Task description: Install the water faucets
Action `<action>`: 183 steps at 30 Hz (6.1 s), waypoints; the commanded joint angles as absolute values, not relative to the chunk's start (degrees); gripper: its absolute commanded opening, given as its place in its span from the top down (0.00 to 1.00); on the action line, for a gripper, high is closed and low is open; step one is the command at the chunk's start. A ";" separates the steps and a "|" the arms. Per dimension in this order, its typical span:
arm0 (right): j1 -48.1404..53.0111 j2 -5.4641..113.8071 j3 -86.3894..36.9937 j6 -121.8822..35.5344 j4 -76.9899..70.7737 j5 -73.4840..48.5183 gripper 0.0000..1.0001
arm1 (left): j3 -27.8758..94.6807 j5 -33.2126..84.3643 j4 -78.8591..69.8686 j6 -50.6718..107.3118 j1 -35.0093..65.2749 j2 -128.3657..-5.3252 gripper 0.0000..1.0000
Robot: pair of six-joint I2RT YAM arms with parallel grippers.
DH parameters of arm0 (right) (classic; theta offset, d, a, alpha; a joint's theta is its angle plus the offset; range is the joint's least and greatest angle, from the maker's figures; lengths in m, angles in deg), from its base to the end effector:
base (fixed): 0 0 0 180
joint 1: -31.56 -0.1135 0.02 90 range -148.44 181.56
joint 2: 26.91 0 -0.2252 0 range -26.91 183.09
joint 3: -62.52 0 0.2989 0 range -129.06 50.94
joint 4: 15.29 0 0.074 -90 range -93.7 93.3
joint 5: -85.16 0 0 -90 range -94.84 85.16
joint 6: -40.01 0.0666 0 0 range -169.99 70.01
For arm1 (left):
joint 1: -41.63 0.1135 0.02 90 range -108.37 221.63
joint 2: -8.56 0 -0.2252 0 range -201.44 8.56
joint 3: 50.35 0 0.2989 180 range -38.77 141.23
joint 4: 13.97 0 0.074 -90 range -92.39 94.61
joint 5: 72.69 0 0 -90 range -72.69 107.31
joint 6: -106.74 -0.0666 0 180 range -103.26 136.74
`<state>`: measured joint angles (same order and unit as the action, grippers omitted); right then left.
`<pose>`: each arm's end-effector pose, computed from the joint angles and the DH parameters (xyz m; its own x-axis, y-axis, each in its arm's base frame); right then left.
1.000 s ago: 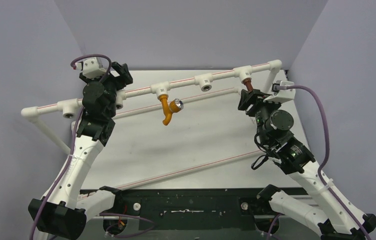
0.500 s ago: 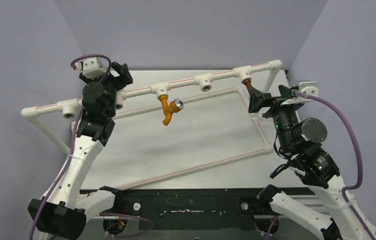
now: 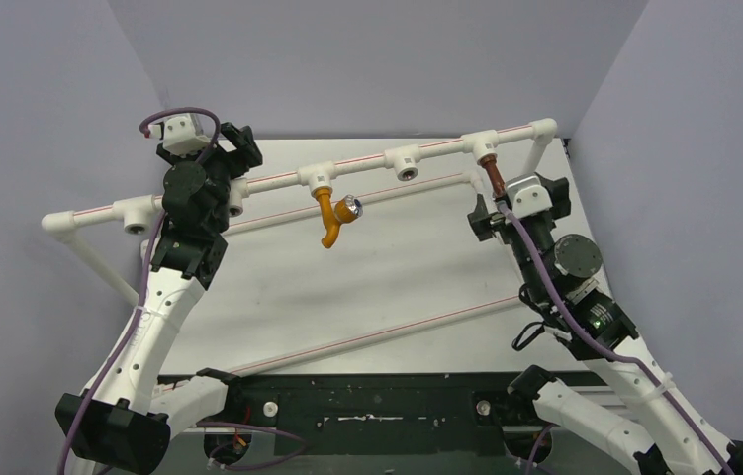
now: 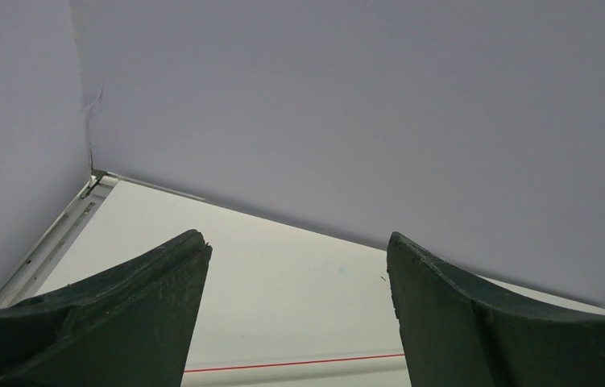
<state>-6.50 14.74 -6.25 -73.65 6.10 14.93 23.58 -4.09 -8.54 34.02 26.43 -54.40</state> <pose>0.2137 0.1387 0.4131 0.1985 -0.3242 -0.9249 -0.2571 0.8934 -0.3684 0.3407 -0.0674 0.3841 0.1206 -0.3193 -0.9399 -0.0739 0.9413 -0.3293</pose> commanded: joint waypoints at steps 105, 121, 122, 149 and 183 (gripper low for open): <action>11.33 -8.31 24.93 -43.58 -0.45 19.30 0.00 | 43.67 13.85 5.31 38.06 24.93 -55.50 0.22; 13.75 33.36 40.40 -49.55 -52.48 27.08 0.00 | 28.86 39.25 -5.66 38.41 24.93 -38.21 0.18; 14.74 36.43 40.84 -49.56 -55.89 25.83 0.00 | 27.71 39.79 -6.05 38.25 24.93 -37.46 0.17; 27.46 65.44 37.04 -49.99 -75.01 9.19 0.00 | 4.48 44.27 -20.70 31.26 21.47 -19.18 0.04; 27.61 65.45 36.96 -49.99 -74.72 8.79 0.00 | 0.98 41.31 -23.45 33.16 27.42 -23.02 0.04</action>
